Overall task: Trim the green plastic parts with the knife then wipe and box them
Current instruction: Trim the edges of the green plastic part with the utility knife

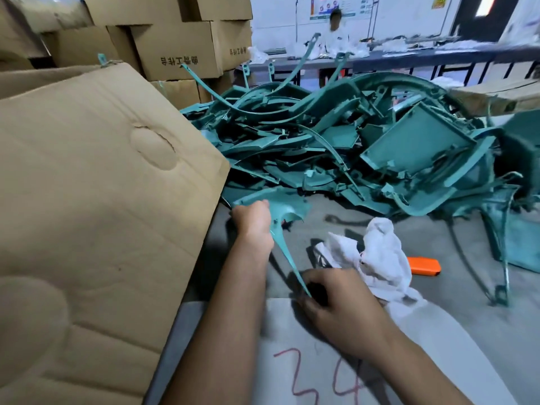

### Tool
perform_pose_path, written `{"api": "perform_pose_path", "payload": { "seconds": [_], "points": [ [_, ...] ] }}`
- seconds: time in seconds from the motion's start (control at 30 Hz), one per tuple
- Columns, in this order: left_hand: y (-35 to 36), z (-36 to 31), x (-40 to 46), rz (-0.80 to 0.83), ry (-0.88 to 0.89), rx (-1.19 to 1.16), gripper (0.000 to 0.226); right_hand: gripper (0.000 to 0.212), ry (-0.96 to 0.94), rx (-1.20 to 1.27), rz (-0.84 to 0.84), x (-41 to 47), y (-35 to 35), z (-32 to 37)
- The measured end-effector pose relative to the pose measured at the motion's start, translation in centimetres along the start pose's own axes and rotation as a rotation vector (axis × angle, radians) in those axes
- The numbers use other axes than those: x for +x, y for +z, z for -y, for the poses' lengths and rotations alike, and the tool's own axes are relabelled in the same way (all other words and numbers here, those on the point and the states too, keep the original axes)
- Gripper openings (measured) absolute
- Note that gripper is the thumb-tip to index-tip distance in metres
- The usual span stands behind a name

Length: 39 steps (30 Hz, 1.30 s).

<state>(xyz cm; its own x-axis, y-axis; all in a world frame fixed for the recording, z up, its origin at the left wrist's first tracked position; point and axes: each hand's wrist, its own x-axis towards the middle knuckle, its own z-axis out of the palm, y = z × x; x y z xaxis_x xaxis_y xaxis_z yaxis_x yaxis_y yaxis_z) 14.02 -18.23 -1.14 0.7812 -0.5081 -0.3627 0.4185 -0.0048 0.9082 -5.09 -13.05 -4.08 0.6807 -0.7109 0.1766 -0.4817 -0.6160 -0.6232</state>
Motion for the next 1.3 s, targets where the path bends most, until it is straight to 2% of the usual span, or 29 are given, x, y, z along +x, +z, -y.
{"api": "perform_pose_path", "payload": {
  "seconds": [0.17,0.2,0.23,0.3,0.37,0.4,0.43,0.5,0.53,0.57,0.63,0.67,0.7,0.73,0.77,0.8,0.83,0.87,0.9,0.97,1.03,1.07,1.13,1.2,1.3],
  "points": [
    [-0.1,2.0,-1.4,0.265,-0.214,-0.036,0.013,0.033,-0.049,0.098,0.027,0.8,-1.6,0.5],
    [-0.5,2.0,-1.5,0.304,-0.25,-0.071,0.018,0.037,-0.089,0.14,0.01,1.0,-2.0,0.6],
    [-0.9,2.0,-1.5,0.344,-0.28,-0.107,0.025,0.04,-0.137,0.185,-0.077,1.1,-2.5,0.6],
    [-1.9,2.1,-1.7,0.42,-0.326,-0.175,0.025,0.038,-0.223,0.174,-0.441,1.3,-3.7,0.0],
    [-2.7,2.4,-1.8,0.463,-0.376,-0.267,0.021,0.033,-0.186,-0.059,-0.789,1.3,-4.8,-1.8],
    [-3.0,2.5,-1.9,0.476,-0.383,-0.313,0.021,0.033,-0.085,-0.202,-0.829,1.3,-5.2,-2.6],
    [-3.3,2.8,-2.1,0.484,-0.379,-0.366,0.022,0.039,0.06,-0.339,-0.738,1.2,-5.4,-3.5],
    [-3.9,3.2,-2.4,0.519,-0.368,-0.467,0.023,0.06,0.369,-0.475,-0.363,1.2,-4.9,-4.6],
    [-4.2,3.3,-2.6,0.548,-0.36,-0.499,0.021,0.061,0.406,-0.481,-0.24,1.1,-4.4,-4.8],
    [-4.6,3.4,-2.7,0.579,-0.348,-0.521,0.02,0.051,0.363,-0.442,-0.225,1.1,-4.0,-4.8],
    [-5.0,3.5,-2.9,0.619,-0.311,-0.541,0.034,0.024,0.162,-0.27,-0.436,1.2,-4.0,-4.6],
    [-5.1,3.6,-2.6,0.621,-0.295,-0.556,0.042,0.02,0.045,-0.189,-0.561,1.4,-4.2,-4.5],
    [-5.2,3.5,-2.4,0.627,-0.284,-0.578,0.046,0.017,-0.061,-0.059,-0.613,1.6,-4.6,-4.4],
    [-5.3,3.3,-2.3,0.64,-0.285,-0.599,0.046,0.013,-0.11,0.116,-0.537,1.8,-5.2,-4.1],
    [-5.4,3.2,-2.1,0.653,-0.298,-0.623,0.045,0.008,-0.11,0.296,-0.35,1.8,-5.8,-3.8],
    [-5.4,3.1,-2.0,0.672,-0.323,-0.657,0.042,0.011,-0.065,0.374,-0.092,1.9,-6.1,-3.7],
    [-5.5,3.1,-1.9,0.686,-0.36,-0.705,0.039,0.027,-0.012,0.356,0.122,1.9,-6.2,-3.7],
    [-5.6,3.1,-1.9,0.694,-0.394,-0.745,0.036,0.043,0.012,0.324,0.23,1.8,-5.9,-3.9],
    [-5.6,3.1,-1.9,0.686,-0.407,-0.74,0.035,0.055,0.021,0.32,0.209,1.8,-5.3,-4.2],
    [-5.2,3.1,-1.9,0.638,-0.376,-0.608,0.037,0.066,0.037,0.25,-0.115,2.2,-4.6,-5.2],
    [-4.9,3.3,-1.8,0.599,-0.339,-0.454,0.032,0.046,0.062,-0.029,-0.412,2.6,-4.8,-7.2],
    [-4.8,3.3,-1.8,0.585,-0.331,-0.395,0.025,0.034,0.106,-0.192,-0.417,2.7,-5.2,-8.2],
    [-4.9,3.3,-1.9,0.563,-0.292,-0.301,0.019,0.029,0.201,-0.395,-0.221,2.5,-5.9,-9.9],
    [-5.4,3.1,-1.9,0.562,-0.252,-0.243,0.017,0.032,0.265,-0.436,-0.083,2.3,-5.7,-10.9],
    [-6.6,2.8,-1.8,0.658,-0.246,-0.211,0.016,0.031,0.249,-0.435,-0.08,2.2,-5.3,-11.0]
  ]
}}
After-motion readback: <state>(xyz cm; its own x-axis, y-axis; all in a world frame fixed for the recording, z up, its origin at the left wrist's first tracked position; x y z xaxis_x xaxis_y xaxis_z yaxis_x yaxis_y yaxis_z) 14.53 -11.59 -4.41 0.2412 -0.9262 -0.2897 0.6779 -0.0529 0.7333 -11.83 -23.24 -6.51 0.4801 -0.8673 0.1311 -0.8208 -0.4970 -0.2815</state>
